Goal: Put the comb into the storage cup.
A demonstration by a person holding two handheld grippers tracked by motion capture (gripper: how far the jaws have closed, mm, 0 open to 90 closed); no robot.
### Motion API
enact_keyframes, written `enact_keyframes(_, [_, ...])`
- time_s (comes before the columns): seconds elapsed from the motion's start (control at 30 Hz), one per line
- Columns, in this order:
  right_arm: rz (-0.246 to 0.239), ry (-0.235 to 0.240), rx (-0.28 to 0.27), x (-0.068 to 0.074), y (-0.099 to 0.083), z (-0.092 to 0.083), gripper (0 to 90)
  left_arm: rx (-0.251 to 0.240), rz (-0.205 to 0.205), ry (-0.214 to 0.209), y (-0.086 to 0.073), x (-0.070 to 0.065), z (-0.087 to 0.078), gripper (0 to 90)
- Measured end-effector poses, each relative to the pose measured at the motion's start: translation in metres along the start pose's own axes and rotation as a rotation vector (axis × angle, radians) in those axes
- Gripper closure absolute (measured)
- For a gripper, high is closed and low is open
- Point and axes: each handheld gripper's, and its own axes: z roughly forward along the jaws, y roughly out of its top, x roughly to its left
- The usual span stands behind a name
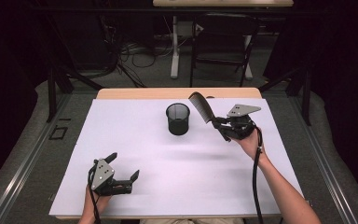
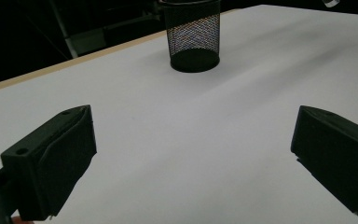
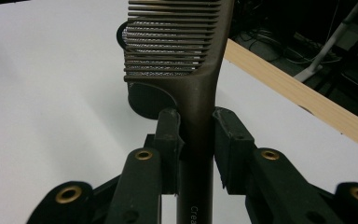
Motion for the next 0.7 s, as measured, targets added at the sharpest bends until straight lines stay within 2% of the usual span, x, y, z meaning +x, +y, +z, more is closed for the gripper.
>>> enact_keyframes(0.7, [0.013, -0.002, -0.032, 0.0028, 0.0070, 0.0033, 73.0, -0.002, -0.001, 0.008, -0.0001, 0.0003, -0.0012, 0.0])
